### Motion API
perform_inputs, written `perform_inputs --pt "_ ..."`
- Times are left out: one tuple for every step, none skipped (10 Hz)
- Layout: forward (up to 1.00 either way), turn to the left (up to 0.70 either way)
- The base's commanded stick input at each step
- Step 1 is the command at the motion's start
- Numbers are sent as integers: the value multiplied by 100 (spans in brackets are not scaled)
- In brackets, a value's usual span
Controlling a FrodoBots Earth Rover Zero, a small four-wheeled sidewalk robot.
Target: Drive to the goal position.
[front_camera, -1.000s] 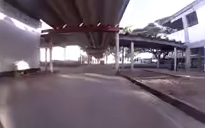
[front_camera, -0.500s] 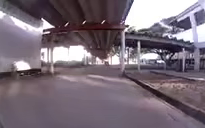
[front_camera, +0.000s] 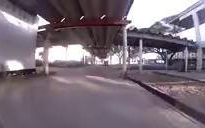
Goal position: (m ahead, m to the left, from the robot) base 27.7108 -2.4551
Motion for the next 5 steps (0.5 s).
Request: perform_inputs --pt "85 0" --pt "85 0" --pt "85 0" --pt "85 0" --pt "85 0"
